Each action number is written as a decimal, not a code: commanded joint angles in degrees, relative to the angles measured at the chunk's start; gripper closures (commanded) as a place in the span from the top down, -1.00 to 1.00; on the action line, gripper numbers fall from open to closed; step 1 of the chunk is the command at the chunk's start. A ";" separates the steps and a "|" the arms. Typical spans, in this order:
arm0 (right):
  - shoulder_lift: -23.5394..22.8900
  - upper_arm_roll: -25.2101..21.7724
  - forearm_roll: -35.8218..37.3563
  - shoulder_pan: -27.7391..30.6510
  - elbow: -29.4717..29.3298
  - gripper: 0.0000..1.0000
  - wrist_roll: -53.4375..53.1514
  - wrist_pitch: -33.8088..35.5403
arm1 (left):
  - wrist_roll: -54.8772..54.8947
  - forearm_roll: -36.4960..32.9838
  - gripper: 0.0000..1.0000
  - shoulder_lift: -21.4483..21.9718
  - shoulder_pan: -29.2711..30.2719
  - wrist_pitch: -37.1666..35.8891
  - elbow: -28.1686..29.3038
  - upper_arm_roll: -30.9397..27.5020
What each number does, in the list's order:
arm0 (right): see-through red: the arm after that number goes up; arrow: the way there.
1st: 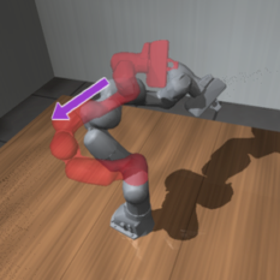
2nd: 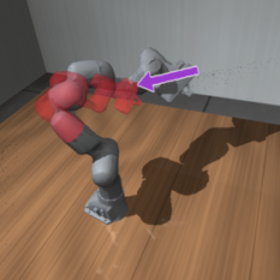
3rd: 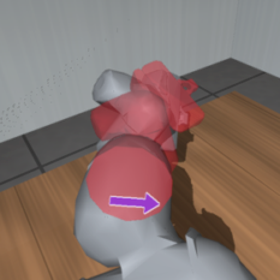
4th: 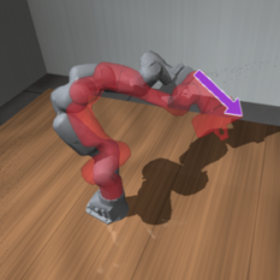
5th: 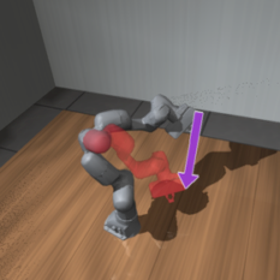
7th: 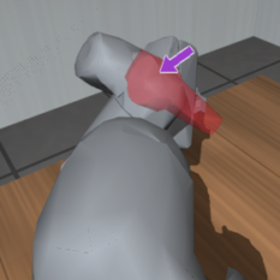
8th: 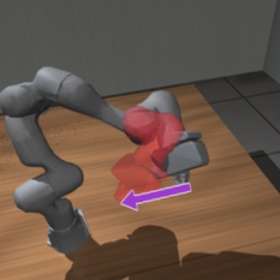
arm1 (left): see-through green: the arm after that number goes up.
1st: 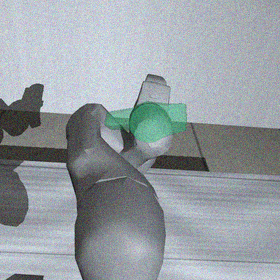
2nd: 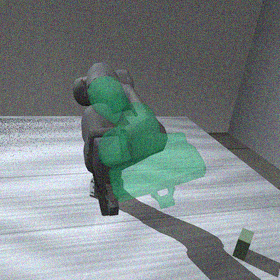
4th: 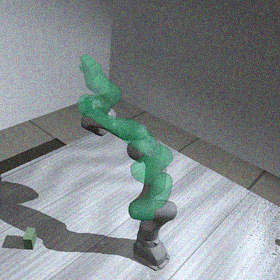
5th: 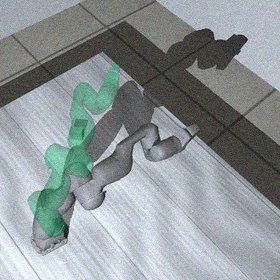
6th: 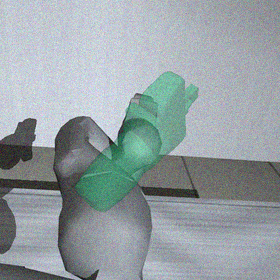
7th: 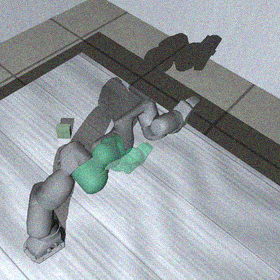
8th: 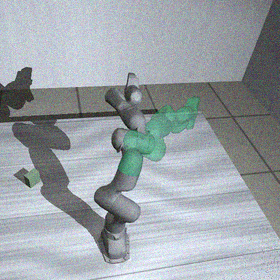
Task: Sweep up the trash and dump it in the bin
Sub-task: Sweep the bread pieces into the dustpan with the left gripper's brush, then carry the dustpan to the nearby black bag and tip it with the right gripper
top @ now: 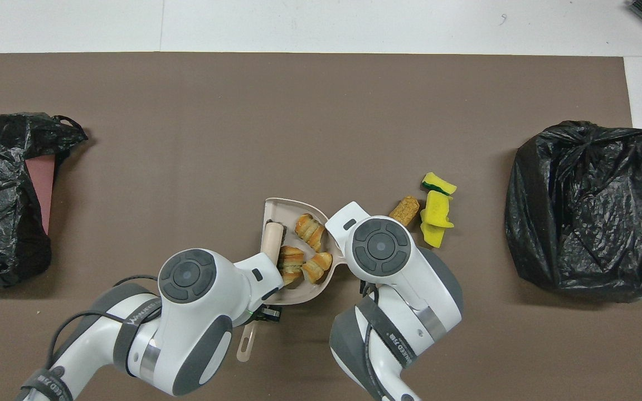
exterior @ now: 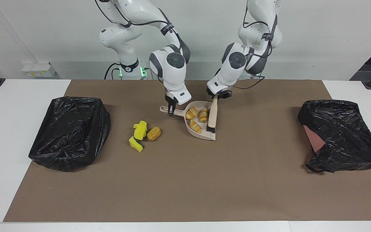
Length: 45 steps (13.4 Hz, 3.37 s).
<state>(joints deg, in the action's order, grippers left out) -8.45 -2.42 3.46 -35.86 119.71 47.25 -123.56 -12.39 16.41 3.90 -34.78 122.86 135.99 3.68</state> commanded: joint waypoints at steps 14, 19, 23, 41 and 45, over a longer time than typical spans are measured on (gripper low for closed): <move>13.89 -0.56 0.76 13.51 -4.92 -1.00 0.81 14.89 | -6.84 -4.45 -1.00 5.15 9.84 -1.84 0.49 -0.78; 17.33 -1.00 1.29 33.87 -8.08 -1.00 20.11 18.96 | -21.95 -4.45 -1.00 5.41 -3.33 4.57 5.06 -0.78; 16.46 -1.00 1.98 50.24 -9.14 -1.00 35.43 18.18 | -30.41 -4.45 -1.00 5.59 -11.27 13.28 10.78 -0.61; 8.27 -0.65 43.89 53.27 -10.64 -1.00 64.56 -2.57 | -2.84 -9.02 1.00 -3.99 22.19 -4.97 -19.96 -1.13; 10.20 -0.56 48.64 51.77 -10.64 -1.00 61.23 -1.08 | 5.25 -8.58 1.00 -6.71 29.23 -12.62 -29.09 -1.13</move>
<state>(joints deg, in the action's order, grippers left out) 0.00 -3.03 48.94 16.45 109.26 109.55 -126.12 -10.26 8.01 0.36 -8.28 114.65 112.66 1.85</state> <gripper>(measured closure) 0.683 0.000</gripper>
